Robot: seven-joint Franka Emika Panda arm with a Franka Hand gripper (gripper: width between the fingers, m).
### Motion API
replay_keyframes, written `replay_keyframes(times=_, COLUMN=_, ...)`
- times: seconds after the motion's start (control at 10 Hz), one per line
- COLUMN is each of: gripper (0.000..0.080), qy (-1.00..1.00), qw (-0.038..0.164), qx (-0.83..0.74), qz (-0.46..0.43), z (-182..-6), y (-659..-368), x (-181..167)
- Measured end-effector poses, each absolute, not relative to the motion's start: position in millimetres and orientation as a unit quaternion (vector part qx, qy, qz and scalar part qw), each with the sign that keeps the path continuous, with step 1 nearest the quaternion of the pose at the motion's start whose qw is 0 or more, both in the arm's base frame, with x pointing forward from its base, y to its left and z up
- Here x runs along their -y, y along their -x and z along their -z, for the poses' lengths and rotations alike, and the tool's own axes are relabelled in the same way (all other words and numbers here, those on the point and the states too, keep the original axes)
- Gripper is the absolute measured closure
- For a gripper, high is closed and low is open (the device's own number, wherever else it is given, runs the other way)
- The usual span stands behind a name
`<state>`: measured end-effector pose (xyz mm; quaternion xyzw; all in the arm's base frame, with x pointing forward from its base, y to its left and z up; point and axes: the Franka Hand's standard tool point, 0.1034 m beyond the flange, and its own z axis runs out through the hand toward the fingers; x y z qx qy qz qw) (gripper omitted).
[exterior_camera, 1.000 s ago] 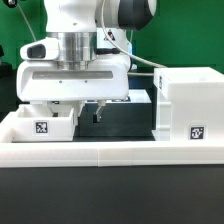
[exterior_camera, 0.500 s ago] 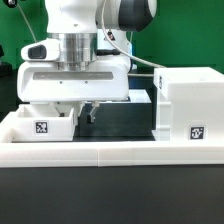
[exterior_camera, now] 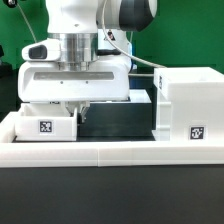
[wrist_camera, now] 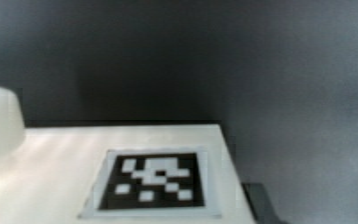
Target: Assemble drawer
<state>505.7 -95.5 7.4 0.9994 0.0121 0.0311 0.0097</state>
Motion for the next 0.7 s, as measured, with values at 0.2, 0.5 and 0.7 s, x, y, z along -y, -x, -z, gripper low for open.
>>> replay_keyframes(times=0.2, gripper=0.0758, qy=-0.999, qw=0.01, qx=-0.012, qz=-0.031, z=-7.4, y=-505.6, x=95.6)
replay_keyframes(times=0.5, gripper=0.0758, qy=-0.999, qw=0.01, qx=-0.015, qz=-0.031, z=-7.6, y=-505.9, x=95.3)
replay_keyframes(times=0.7, gripper=0.0758, qy=-0.999, qw=0.01, qx=-0.038, qz=-0.034, z=-13.4, y=-509.6, x=90.5)
